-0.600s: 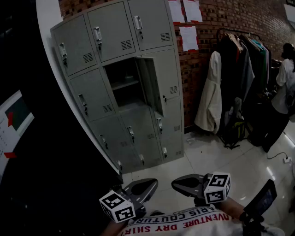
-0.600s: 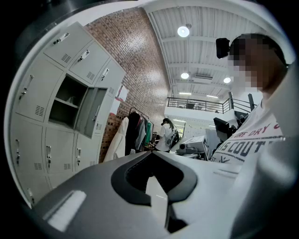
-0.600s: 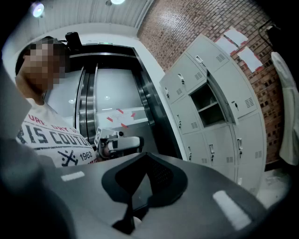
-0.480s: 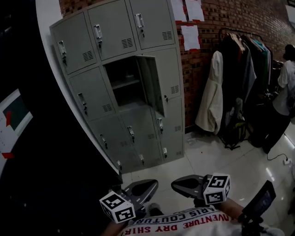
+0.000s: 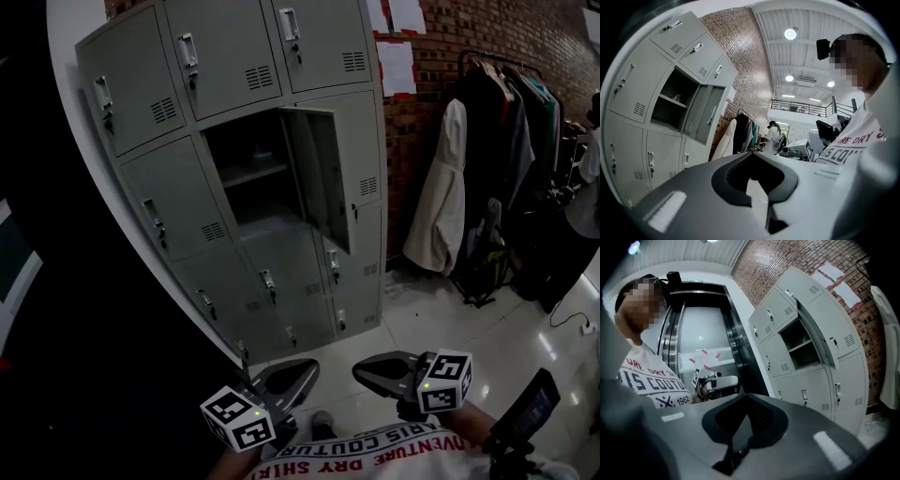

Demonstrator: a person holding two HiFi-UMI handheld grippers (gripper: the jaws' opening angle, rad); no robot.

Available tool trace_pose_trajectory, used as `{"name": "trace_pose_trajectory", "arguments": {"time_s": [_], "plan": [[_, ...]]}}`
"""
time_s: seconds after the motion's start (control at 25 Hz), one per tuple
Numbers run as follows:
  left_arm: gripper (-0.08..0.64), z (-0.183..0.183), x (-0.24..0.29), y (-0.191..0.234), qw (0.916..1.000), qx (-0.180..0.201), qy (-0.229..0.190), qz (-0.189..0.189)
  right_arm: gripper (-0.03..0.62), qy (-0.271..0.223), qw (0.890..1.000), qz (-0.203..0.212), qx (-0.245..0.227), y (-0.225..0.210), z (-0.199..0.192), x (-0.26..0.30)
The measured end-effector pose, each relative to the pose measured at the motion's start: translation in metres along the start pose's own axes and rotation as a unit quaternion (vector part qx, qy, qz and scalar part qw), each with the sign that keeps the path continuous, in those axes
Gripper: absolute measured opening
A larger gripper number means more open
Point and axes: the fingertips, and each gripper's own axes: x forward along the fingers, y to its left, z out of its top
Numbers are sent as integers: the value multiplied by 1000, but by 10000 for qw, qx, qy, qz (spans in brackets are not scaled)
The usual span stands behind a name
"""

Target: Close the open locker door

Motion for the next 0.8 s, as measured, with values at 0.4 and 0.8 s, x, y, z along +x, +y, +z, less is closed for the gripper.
{"name": "trace_pose_trajectory", "arguments": {"time_s": [0.4, 0.8], "plan": [[5, 62, 40, 139, 9996, 99, -10, -270, -5, -147, 9989, -449, 65, -106, 66, 88], [5, 96, 73, 237, 9986, 194, 18, -484, -5, -350, 9965, -760, 12, -190, 103, 144]]}}
